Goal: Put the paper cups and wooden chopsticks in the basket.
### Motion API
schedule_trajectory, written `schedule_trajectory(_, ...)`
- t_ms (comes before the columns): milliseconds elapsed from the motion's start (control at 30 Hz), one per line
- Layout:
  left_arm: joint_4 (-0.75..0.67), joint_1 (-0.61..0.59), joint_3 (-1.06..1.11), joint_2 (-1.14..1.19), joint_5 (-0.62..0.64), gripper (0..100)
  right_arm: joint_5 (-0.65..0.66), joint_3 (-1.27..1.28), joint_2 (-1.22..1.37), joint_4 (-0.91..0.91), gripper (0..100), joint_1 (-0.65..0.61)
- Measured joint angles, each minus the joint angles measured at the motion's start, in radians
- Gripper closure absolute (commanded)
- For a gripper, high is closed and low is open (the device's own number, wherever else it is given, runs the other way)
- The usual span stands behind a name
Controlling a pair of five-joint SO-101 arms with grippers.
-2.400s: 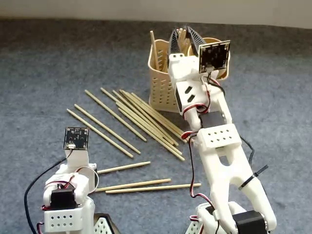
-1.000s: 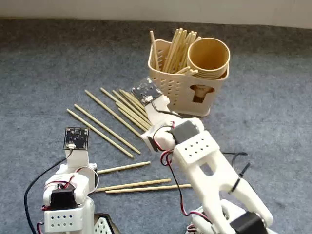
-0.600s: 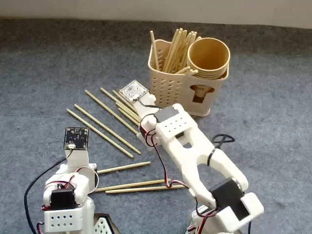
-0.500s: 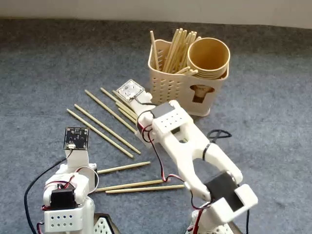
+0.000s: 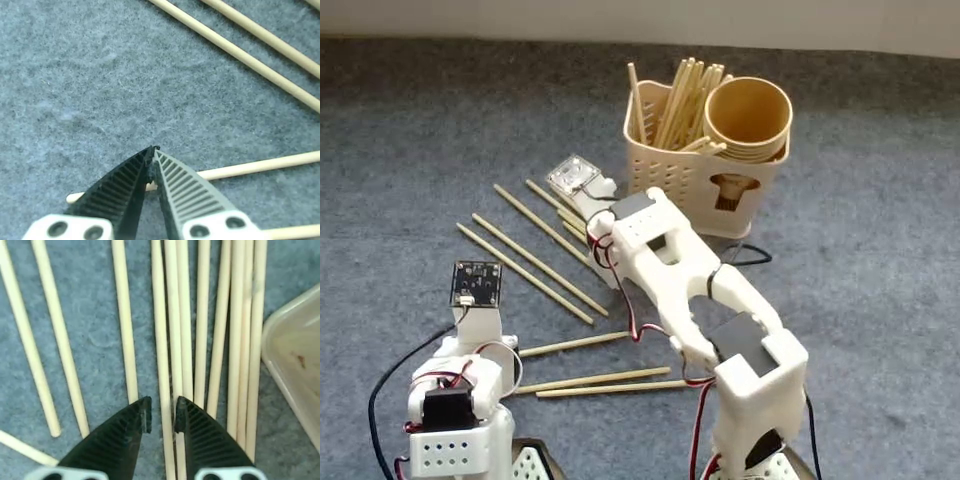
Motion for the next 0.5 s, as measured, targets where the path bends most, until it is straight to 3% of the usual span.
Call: schedule_trajectory(500,0.0,0.0,0.0,0.0,0.0,100,0.06,-0.005,0.035,-0.008,91.4,0.008)
